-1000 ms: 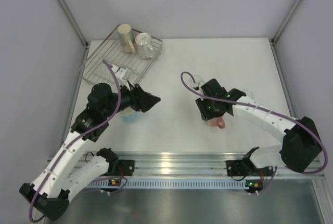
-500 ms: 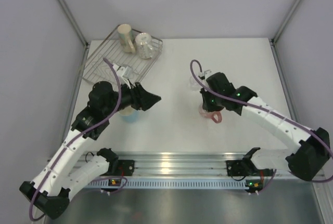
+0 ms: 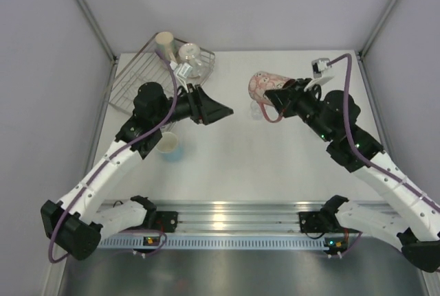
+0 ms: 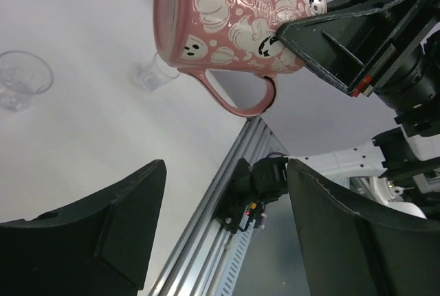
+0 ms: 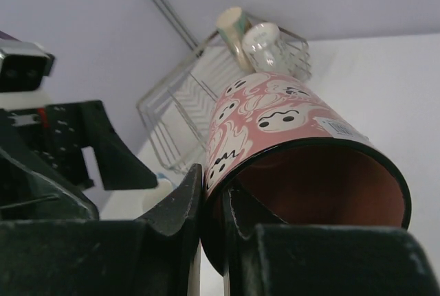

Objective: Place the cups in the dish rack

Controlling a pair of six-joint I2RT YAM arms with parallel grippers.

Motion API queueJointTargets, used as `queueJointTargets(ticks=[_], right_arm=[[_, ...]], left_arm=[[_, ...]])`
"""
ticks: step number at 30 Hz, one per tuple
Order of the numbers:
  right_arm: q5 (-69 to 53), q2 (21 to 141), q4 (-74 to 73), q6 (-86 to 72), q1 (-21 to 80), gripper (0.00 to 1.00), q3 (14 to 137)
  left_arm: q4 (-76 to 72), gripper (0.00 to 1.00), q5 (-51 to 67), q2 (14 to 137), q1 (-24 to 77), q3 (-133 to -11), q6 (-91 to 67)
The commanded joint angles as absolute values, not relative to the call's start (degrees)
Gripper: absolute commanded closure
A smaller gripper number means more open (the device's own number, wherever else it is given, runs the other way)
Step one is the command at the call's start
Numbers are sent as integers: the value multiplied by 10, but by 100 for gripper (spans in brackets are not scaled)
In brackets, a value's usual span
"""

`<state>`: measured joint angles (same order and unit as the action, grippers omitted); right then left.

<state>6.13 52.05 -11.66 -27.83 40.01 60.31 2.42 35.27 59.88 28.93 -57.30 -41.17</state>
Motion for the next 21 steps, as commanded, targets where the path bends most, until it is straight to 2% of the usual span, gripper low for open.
queueJointTargets(ticks=[1, 12, 17, 21], right_arm=[[47, 517, 122, -346, 403, 100, 613], [-13, 563, 339, -489, 403, 100, 584], [-46, 597, 420, -533, 404, 100, 569], [-67, 613, 472, -557, 405, 100, 550]], left_arm=[[-152, 23, 425, 633, 288, -592, -490], [-343, 15, 439, 684, 291, -584, -546], [-393, 15, 449, 715, 308, -589, -566], [-421, 18, 452, 734, 317, -588, -592]])
